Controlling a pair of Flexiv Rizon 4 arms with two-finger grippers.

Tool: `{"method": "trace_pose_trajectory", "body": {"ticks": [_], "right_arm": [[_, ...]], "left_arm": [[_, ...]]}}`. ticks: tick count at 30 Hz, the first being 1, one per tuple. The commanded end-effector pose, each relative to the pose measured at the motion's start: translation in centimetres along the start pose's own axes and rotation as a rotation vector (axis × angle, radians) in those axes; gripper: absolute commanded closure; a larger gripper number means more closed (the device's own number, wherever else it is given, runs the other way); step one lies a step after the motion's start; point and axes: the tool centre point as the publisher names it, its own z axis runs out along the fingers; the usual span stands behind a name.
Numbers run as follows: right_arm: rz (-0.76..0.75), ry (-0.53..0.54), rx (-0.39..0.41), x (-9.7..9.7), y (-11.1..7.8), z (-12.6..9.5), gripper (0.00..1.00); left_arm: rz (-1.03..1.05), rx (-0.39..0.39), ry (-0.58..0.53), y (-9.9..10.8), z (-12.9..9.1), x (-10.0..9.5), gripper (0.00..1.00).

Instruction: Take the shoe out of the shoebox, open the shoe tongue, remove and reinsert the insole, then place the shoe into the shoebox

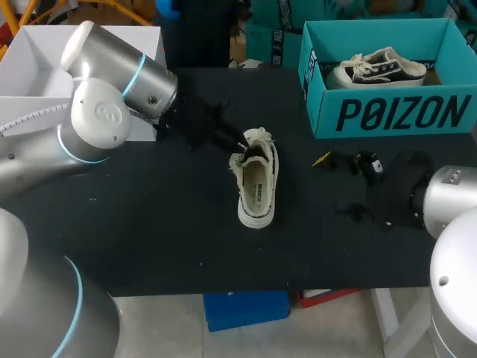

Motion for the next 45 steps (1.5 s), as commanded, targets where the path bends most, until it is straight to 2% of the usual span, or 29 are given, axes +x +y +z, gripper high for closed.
{"method": "trace_pose_trajectory", "body": {"ticks": [1, 4, 7, 11, 15, 22, 24, 29, 40, 45], "right_arm": [[0.041, 0.031, 0.130, -0.8, 0.0, -0.5, 0.00], [0.041, 0.031, 0.130, -0.8, 0.0, -0.5, 0.00], [0.041, 0.031, 0.130, -0.8, 0.0, -0.5, 0.00], [0.041, 0.031, 0.130, -0.8, 0.0, -0.5, 0.00], [0.041, 0.031, 0.130, -0.8, 0.0, -0.5, 0.00], [0.041, 0.031, 0.130, -0.8, 0.0, -0.5, 0.00], [0.041, 0.031, 0.130, -0.8, 0.0, -0.5, 0.00], [0.041, 0.031, 0.130, -0.8, 0.0, -0.5, 0.00], [0.041, 0.031, 0.130, -0.8, 0.0, -0.5, 0.00], [0.041, 0.031, 0.130, -0.8, 0.0, -0.5, 0.00]], "left_arm": [[0.023, -0.018, 0.058, -1.3, -2.3, -0.3, 0.85], [0.039, -0.035, 0.110, -1.6, -3.2, 0.3, 0.80], [0.043, -0.063, 0.159, -1.5, -3.9, 1.3, 0.80], [0.042, -0.092, 0.219, -1.4, -4.2, 2.6, 0.74], [0.049, -0.115, 0.269, -1.1, -4.0, 3.5, 0.73], [0.054, -0.129, 0.318, 0.0, -2.6, 4.2, 0.71], [0.053, -0.130, 0.327, 0.3, -2.2, 4.3, 0.64], [0.061, -0.136, 0.348, 1.1, -1.3, 4.2, 0.60], [0.100, -0.135, 0.394, 2.3, 0.9, 4.2, 0.61], [0.149, -0.155, 0.429, 2.9, 1.8, 5.0, 0.63]]}}
